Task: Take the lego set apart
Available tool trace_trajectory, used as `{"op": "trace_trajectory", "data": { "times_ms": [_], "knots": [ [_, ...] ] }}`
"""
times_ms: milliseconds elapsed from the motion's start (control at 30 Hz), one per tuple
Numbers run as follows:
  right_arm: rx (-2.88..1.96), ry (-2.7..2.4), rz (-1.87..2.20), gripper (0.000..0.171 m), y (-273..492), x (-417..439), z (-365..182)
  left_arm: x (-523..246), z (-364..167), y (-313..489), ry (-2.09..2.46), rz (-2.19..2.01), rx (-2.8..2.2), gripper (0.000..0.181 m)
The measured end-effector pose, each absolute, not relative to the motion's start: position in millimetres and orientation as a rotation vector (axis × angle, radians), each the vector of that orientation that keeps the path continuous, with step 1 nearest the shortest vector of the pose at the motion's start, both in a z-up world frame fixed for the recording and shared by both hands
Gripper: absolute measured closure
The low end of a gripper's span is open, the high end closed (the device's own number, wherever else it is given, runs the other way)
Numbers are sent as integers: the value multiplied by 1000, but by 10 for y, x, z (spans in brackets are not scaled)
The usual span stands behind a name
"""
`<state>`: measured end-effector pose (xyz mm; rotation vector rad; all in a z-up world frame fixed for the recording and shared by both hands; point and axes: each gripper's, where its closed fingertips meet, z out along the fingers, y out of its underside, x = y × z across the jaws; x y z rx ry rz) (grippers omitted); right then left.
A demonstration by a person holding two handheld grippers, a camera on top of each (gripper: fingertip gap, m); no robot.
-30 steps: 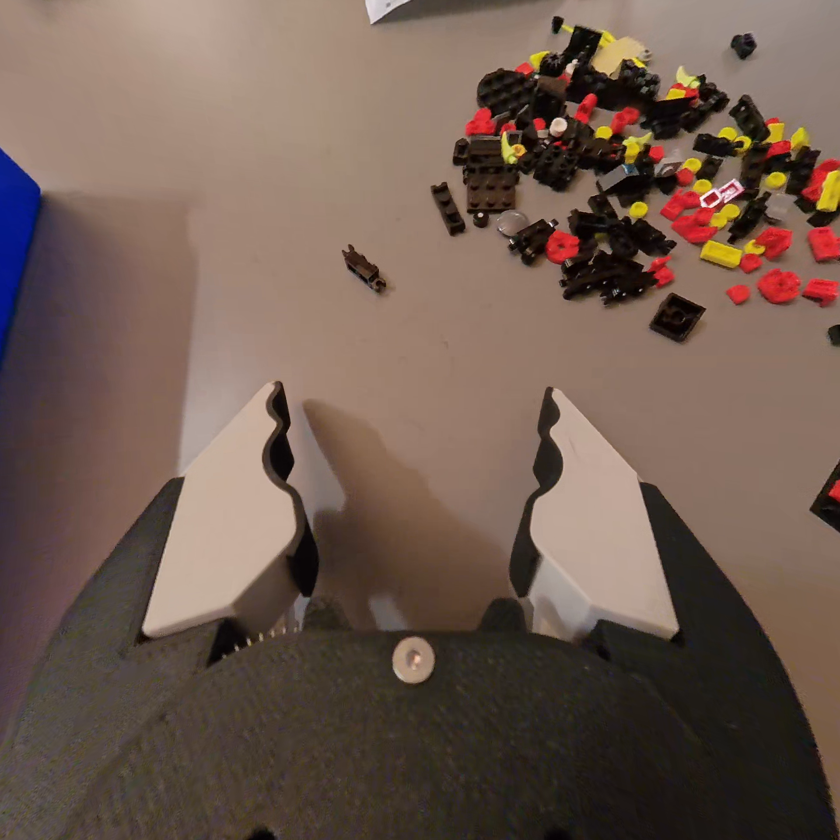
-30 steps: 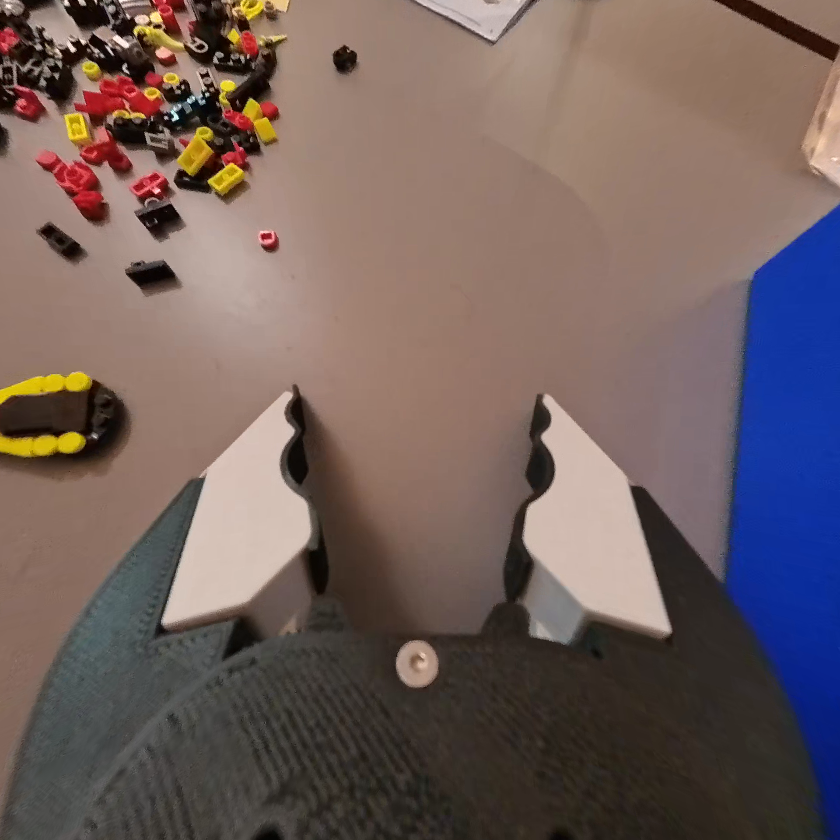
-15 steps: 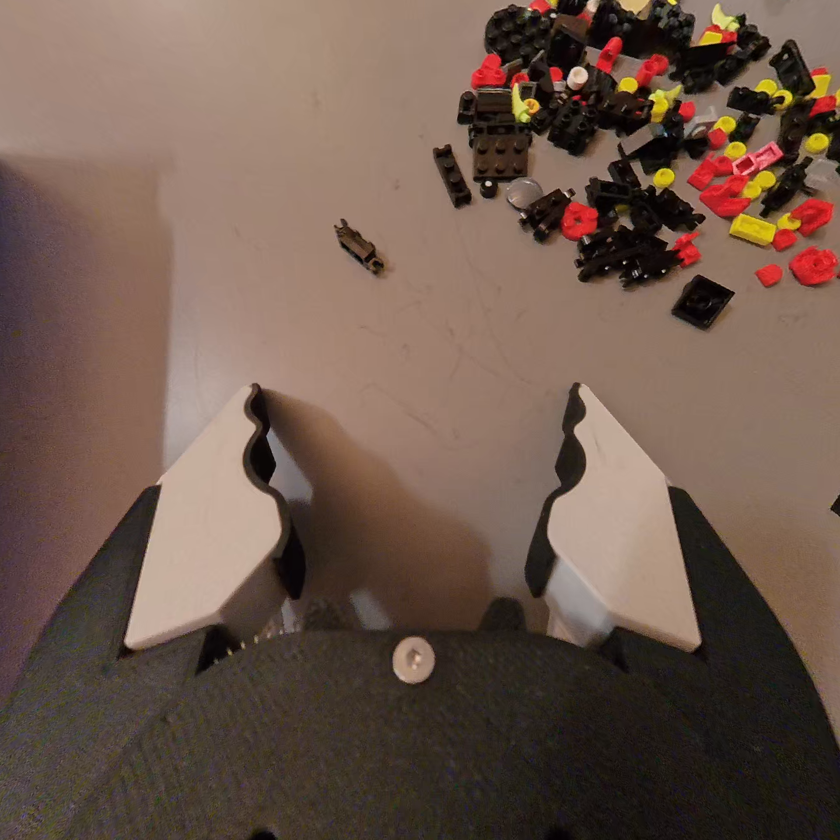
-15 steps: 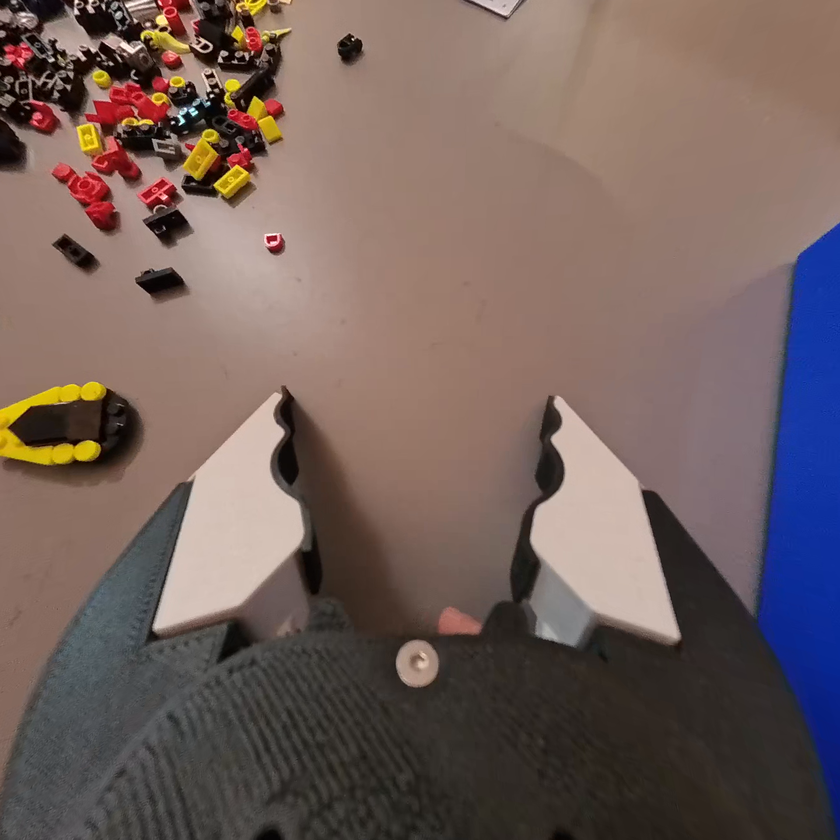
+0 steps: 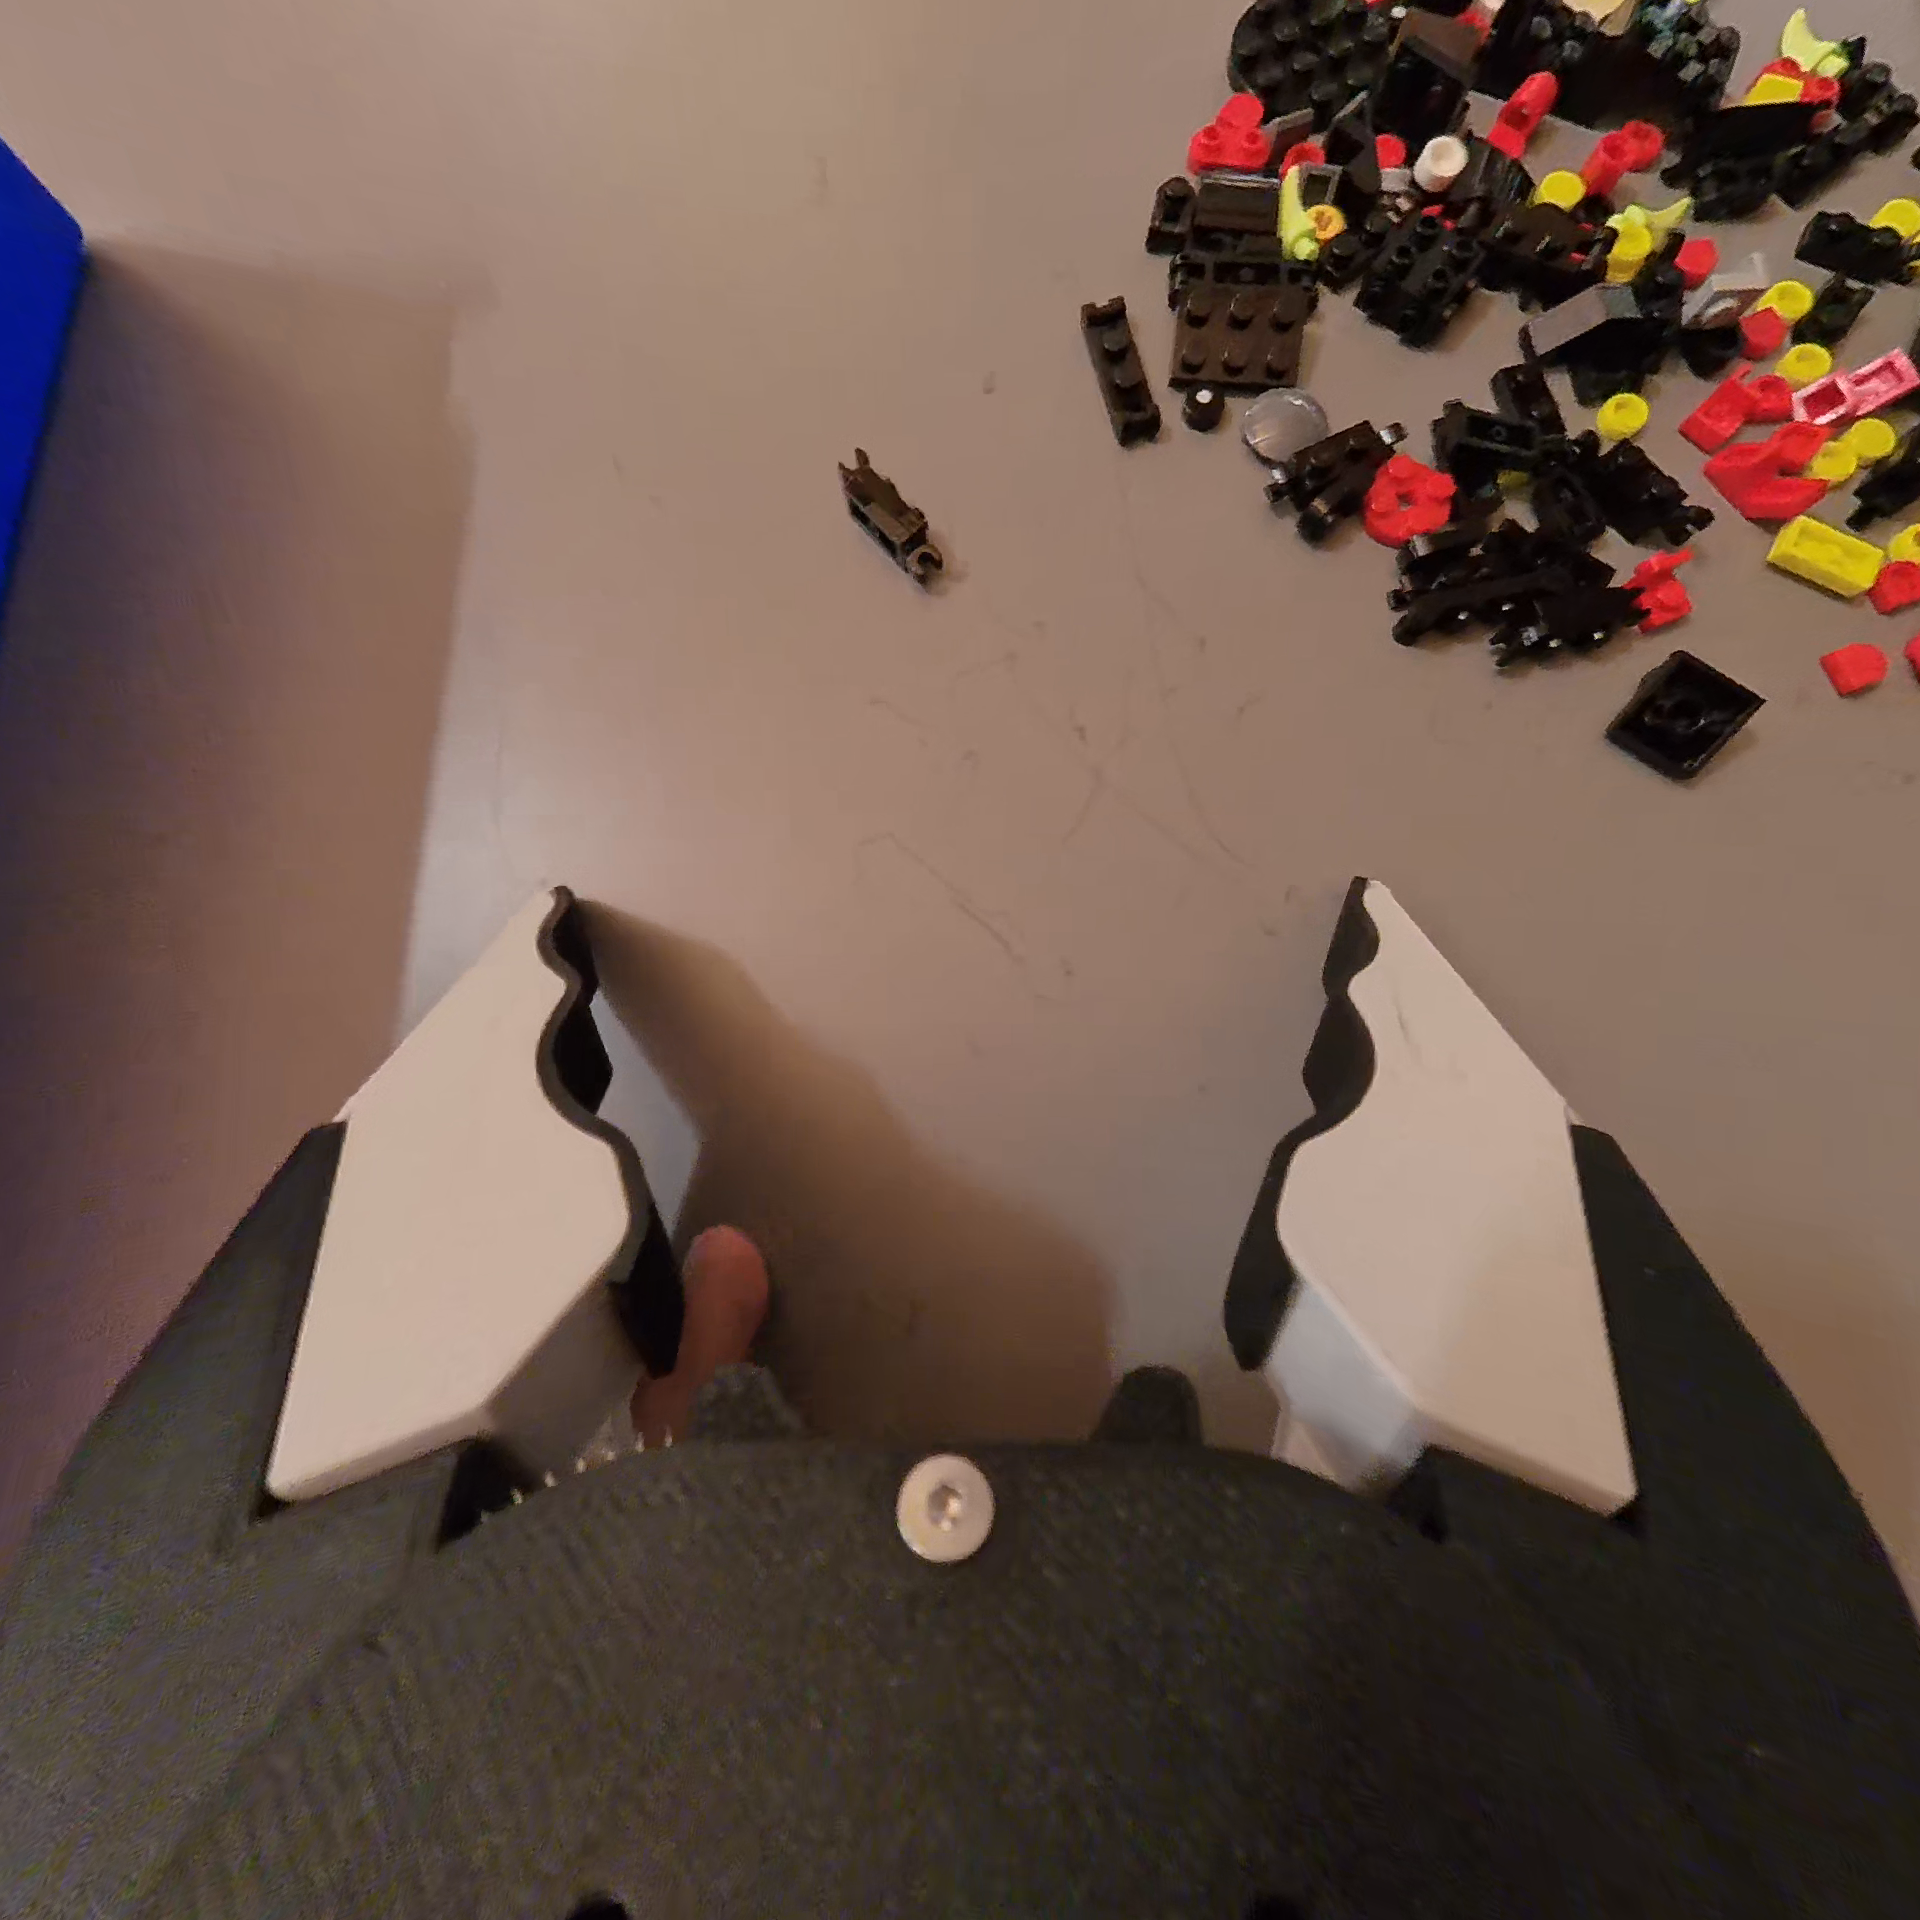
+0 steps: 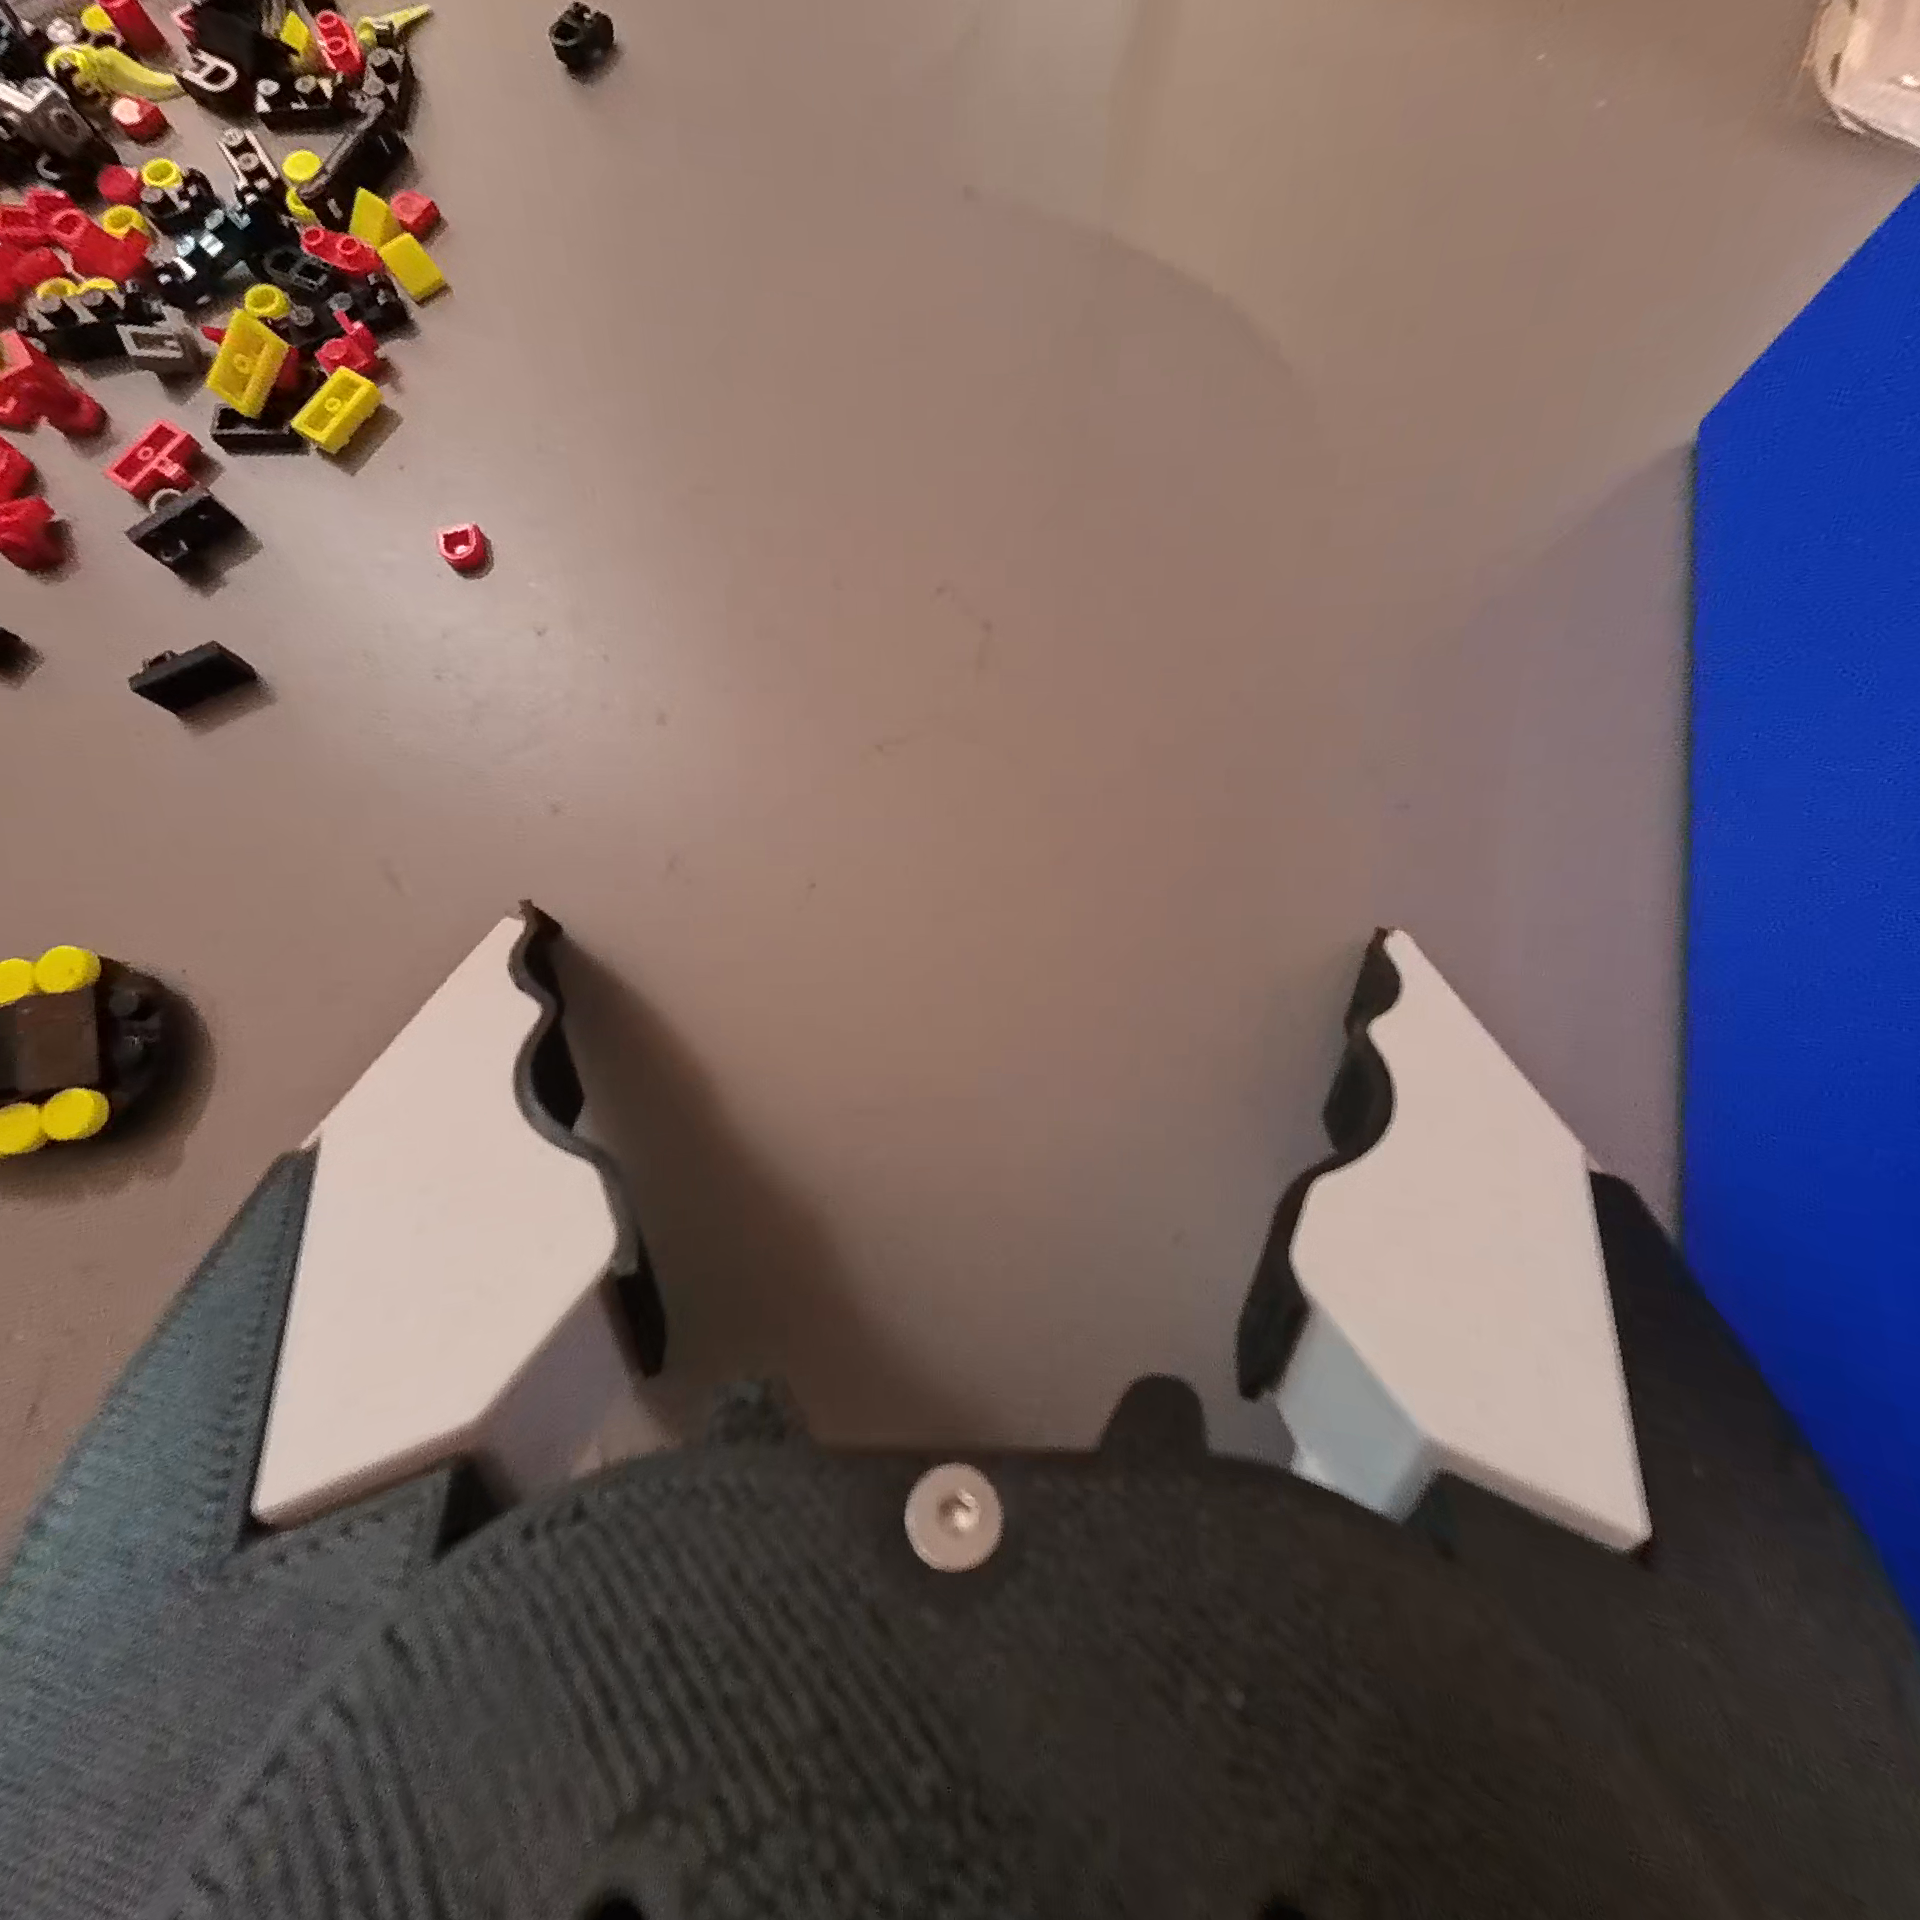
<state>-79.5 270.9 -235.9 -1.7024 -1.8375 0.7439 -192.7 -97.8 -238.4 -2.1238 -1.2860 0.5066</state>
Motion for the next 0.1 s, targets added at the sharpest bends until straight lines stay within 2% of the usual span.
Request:
{"op": "trace_trajectory", "data": {
  "times_ms": [100],
  "knots": [
    [-1702,-1838,744,24,2709,-795,-2359,-1916,-2394,-1026,-1320,514,-2114,37]
  ]
}}
